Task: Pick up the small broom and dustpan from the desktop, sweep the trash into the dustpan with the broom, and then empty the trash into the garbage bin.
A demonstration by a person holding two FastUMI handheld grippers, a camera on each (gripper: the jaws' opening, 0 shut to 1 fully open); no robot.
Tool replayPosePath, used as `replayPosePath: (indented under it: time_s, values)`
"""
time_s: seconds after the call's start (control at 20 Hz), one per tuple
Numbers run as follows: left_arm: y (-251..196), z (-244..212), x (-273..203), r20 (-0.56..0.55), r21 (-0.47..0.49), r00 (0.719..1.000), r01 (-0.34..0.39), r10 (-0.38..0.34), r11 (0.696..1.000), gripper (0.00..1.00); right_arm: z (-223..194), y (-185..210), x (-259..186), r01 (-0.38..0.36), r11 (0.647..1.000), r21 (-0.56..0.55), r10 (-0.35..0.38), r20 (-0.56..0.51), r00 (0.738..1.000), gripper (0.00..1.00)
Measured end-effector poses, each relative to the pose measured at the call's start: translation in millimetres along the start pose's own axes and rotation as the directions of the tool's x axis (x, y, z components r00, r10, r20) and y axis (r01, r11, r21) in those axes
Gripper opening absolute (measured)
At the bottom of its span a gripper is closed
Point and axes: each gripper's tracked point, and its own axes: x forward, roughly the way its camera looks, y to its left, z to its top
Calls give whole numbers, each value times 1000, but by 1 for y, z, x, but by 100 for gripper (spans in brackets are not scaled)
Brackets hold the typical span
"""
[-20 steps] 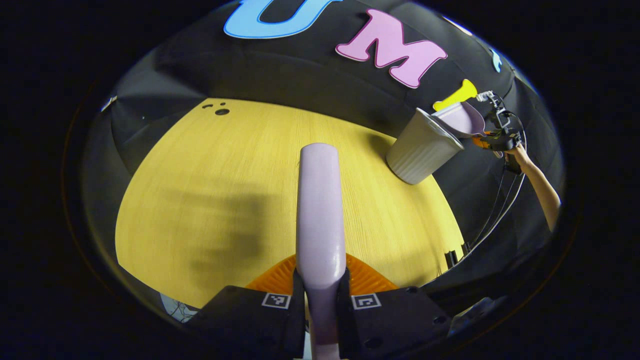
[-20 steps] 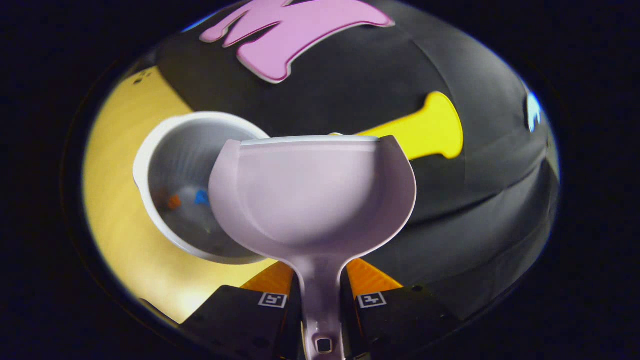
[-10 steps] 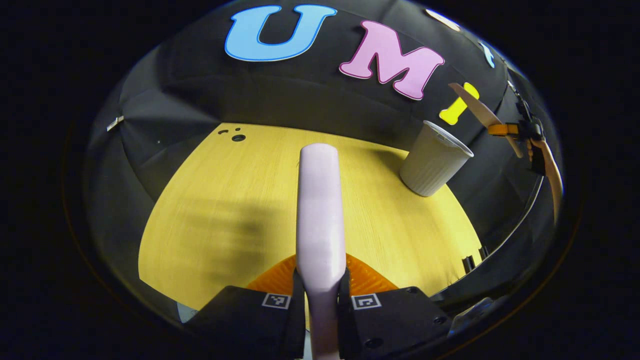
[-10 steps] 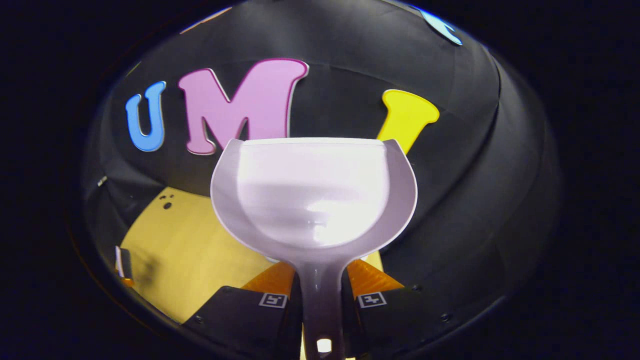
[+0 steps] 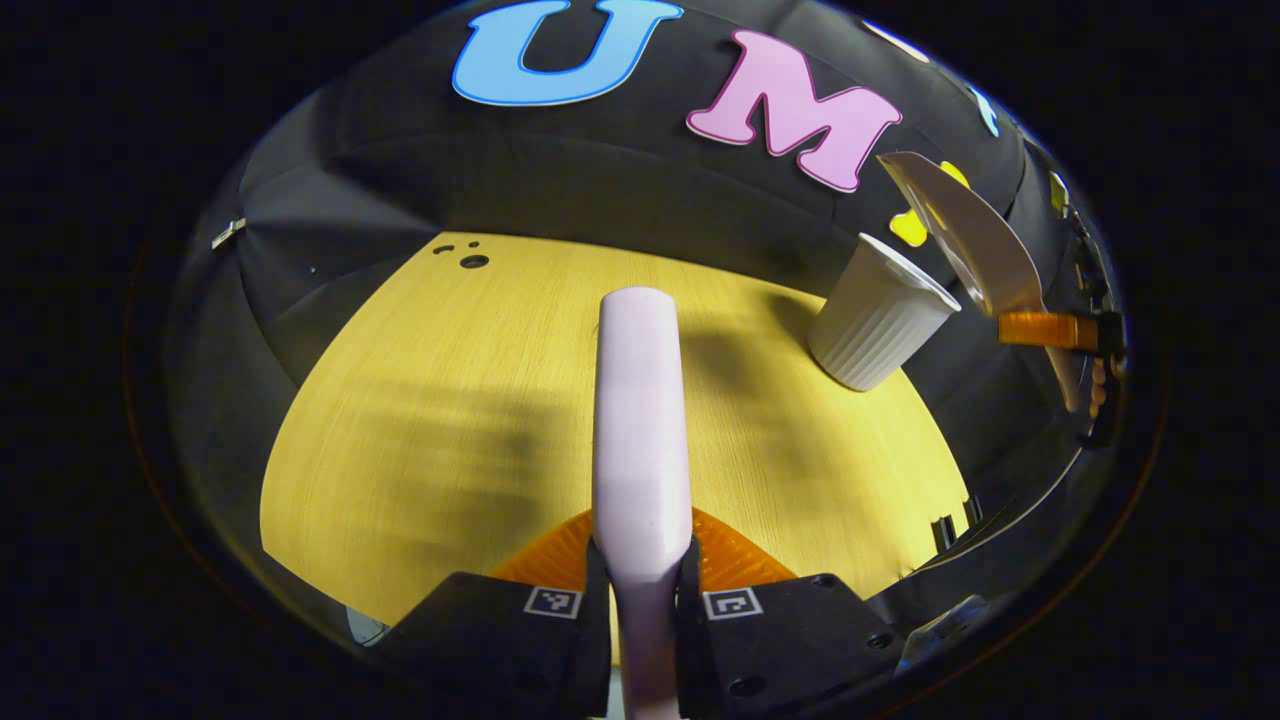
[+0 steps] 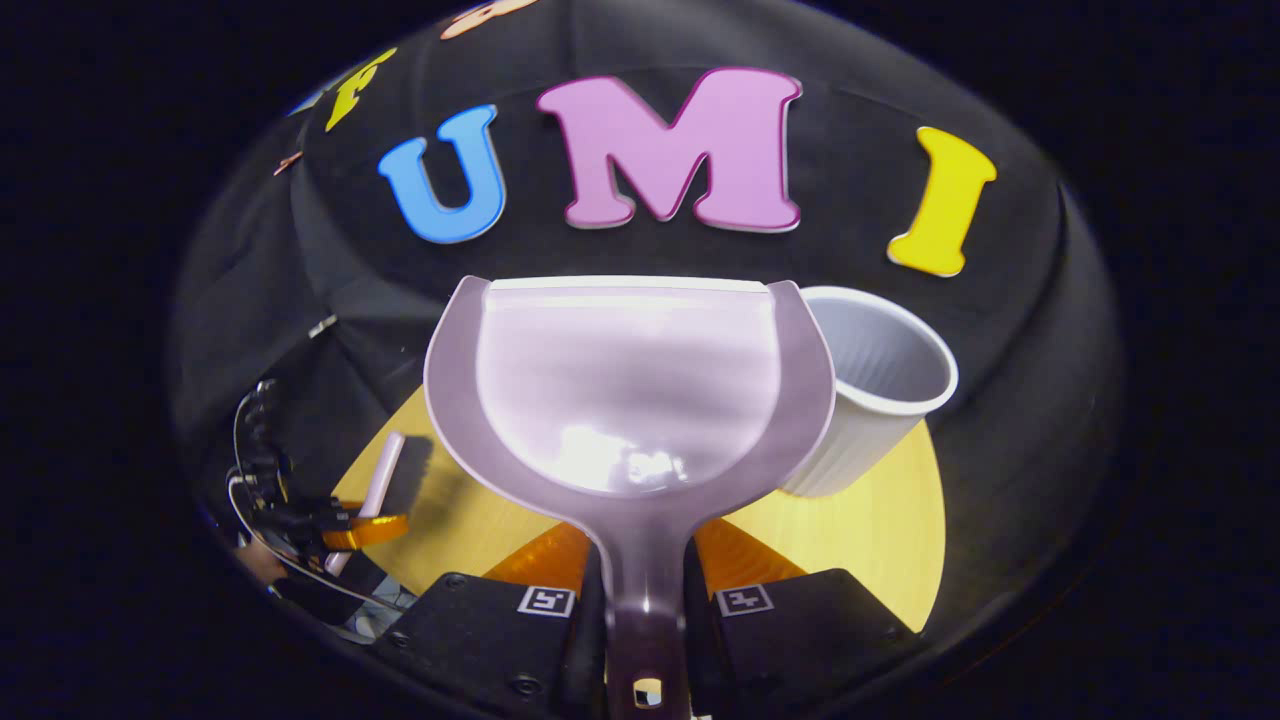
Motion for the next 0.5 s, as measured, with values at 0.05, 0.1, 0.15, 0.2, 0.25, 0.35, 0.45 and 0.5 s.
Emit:
replayPosePath:
  time_s: [0.05,0.1,0.15,0.2,0.25,0.35,0.45,0.5]
  values:
    - [1,-3,8,-15,-13,1000,-6,6,1000,30,-23,8,8,-5,1000,-2,5,-39,999,36]
    - [0,-6,16,-31,-25,999,-8,8,1000,30,-45,16,17,-14,1000,3,14,-84,996,36]
    - [0,-11,23,-48,-27,999,-12,11,1000,29,-65,20,27,-22,1000,10,23,-122,992,36]
    - [2,-15,32,-66,-17,998,-20,19,1000,29,-87,22,40,-24,1000,12,25,-156,987,36]
    - [5,-17,39,-80,4,996,-31,31,1000,30,-106,24,52,-16,1000,7,17,-188,982,36]
    - [11,-23,51,-111,58,992,-51,57,997,29,-140,27,75,6,1000,-8,-7,-242,970,36]
    - [19,-32,67,-152,97,985,-68,83,993,30,-167,28,94,31,1000,-2,-30,-286,958,36]
    - [19,-35,76,-173,109,980,-77,95,991,30,-176,26,103,51,999,-3,-49,-304,952,36]
